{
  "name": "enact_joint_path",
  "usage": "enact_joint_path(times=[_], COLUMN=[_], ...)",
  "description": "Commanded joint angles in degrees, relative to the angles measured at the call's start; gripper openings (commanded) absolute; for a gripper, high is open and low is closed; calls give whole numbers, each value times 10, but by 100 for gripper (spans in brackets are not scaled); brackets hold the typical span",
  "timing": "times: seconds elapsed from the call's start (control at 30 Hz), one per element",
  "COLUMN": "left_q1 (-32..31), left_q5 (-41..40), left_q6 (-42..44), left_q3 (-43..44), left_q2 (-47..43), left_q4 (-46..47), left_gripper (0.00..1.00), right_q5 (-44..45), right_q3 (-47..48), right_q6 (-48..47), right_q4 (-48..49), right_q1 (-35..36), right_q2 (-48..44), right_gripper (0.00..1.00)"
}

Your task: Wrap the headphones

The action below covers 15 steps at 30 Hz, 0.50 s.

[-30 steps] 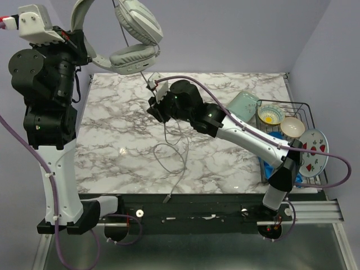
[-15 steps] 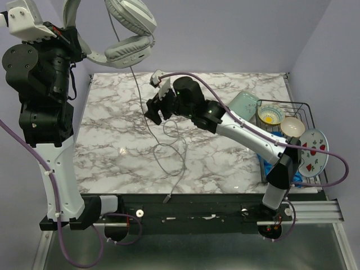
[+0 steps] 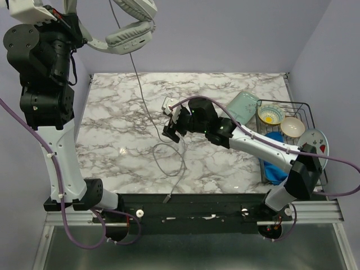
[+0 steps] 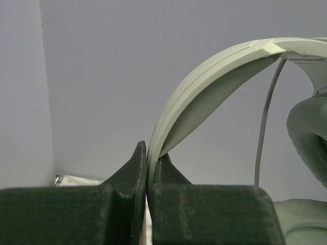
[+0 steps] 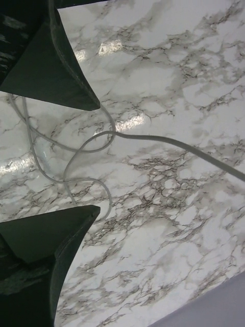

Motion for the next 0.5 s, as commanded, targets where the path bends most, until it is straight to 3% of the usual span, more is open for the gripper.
enact_joint_path(times=[0.0, 0.17, 0.37, 0.47], left_q1=[4, 4, 4, 4], left_q5=[1, 3, 1, 5], left_q6=[-23, -24, -19, -21], left_q3=[38, 45, 58, 68], left_q2=[-5, -5, 5, 17], left_q4=[21, 17, 11, 9], left_gripper=[0, 0, 0, 0], right_q5=[-89, -90, -89, -85], right_q3=[-33, -21, -76, -71], right_q6=[-26, -31, 9, 21], right_q4=[78, 113, 231, 246], right_q1=[-20, -26, -26, -28], right_q2=[25, 106, 143, 160], right_gripper=[83, 79, 78, 77])
